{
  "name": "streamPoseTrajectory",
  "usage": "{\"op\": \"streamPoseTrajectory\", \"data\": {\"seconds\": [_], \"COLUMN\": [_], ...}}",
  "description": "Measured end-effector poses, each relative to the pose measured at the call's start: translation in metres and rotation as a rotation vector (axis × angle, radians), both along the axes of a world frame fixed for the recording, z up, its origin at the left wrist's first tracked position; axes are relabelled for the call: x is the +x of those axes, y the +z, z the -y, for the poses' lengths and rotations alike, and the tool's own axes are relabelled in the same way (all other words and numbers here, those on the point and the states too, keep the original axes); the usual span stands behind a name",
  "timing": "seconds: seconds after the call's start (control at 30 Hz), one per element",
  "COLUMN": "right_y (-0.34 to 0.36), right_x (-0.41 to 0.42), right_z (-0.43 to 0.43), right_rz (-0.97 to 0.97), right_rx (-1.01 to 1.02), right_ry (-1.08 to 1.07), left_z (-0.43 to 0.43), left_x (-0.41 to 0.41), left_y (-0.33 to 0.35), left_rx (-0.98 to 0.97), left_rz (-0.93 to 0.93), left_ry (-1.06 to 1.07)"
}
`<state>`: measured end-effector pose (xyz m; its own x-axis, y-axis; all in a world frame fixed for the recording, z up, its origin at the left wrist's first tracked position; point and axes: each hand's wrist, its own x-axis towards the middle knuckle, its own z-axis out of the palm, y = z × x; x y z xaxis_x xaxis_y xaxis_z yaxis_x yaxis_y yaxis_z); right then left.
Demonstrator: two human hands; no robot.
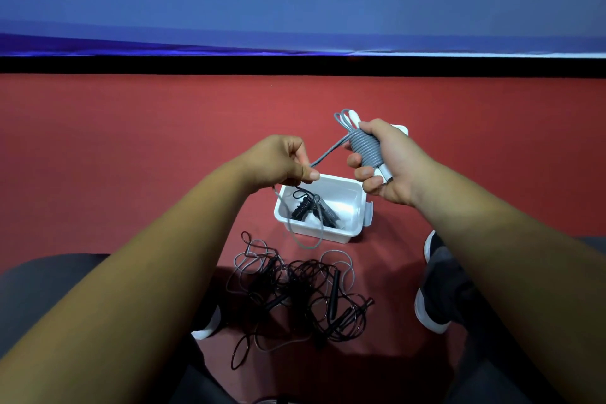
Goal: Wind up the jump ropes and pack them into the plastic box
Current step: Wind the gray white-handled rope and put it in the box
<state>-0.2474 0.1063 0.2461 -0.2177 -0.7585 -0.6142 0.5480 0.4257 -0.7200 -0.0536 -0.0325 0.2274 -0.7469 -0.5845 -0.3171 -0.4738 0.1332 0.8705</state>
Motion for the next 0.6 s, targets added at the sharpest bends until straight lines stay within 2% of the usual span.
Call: {"op": "streamPoseTrajectory", "data": {"seconds": [0.17,0.3,0.6], "right_y": [0.008,0.013,0.019], "right_x": [0.003,0.01,0.017], "right_z": [-0.002,-0.006,-0.018], "right_rz": [0.015,0.036,0.166], "right_rx": [-0.015,-0.02,-0.014], "right_ry": [0.121,0.296,0.829], "left_z": [0.0,0.001,-0.007], "left_x": [-0.001,0.001,0.0], "left_y": [0.003,0.004,0.022], "left_rx": [-0.035,-0.103,0.061], "left_rz": [0.048,0.107,-0.056], "left_ry": [-0.022,-0.022,-0.049]}}
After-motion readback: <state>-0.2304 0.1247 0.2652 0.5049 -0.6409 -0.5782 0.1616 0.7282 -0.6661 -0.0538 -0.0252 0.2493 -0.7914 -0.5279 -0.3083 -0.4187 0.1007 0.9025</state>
